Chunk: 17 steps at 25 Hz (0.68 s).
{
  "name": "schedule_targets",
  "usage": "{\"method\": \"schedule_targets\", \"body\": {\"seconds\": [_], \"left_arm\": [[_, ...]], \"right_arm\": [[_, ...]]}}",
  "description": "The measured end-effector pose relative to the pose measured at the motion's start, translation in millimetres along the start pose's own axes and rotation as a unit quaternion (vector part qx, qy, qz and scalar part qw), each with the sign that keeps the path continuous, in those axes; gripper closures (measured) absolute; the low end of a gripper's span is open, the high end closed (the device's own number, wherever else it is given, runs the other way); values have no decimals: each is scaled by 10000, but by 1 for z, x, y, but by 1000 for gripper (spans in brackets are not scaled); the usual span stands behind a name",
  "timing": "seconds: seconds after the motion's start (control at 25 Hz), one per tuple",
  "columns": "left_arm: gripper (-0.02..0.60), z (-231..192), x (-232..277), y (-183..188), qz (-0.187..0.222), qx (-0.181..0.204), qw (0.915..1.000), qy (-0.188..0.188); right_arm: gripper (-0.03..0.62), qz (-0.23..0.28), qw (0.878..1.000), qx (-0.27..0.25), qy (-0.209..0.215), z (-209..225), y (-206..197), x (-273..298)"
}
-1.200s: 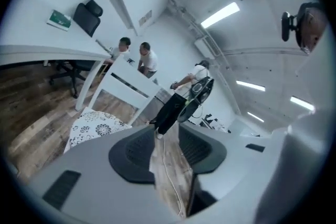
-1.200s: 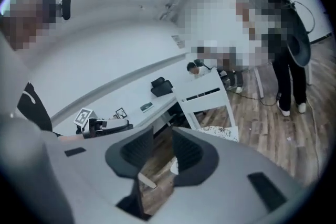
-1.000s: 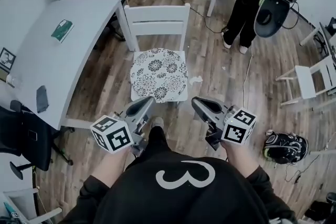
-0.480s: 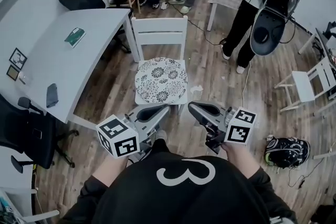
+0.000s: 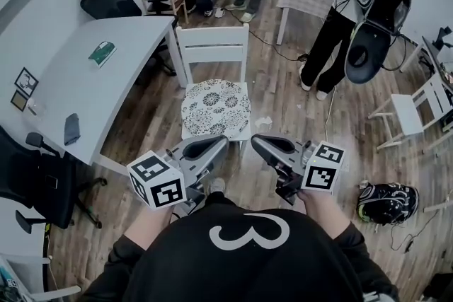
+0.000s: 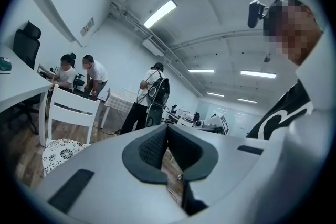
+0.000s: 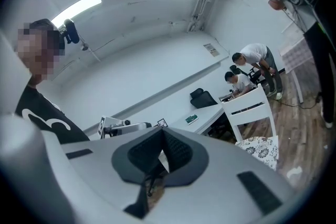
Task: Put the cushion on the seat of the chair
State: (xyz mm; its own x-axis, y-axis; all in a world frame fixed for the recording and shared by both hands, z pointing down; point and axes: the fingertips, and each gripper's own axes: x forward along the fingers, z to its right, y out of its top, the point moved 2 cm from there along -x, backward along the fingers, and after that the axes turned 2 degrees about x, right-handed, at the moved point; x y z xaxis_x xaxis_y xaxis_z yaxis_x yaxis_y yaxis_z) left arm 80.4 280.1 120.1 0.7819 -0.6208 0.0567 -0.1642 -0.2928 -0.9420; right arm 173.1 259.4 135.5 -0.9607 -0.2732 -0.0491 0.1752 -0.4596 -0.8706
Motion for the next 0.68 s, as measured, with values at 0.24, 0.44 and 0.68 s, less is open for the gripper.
{"method": "schedule_targets", "body": {"seconds": [0.24, 0.44, 0.68], "left_arm": [[568, 6, 3, -1, 11, -37, 10000, -38], [568, 10, 4, -1, 141, -271, 9995, -97], [568, 13, 12, -1, 28, -249, 9996, -103]], "right_arm": [[586, 74, 10000, -5, -11, -2, 3, -9], [586, 124, 9999, 28, -5, -2, 0, -14], [586, 219, 9997, 75, -5, 2, 5, -19]]}}
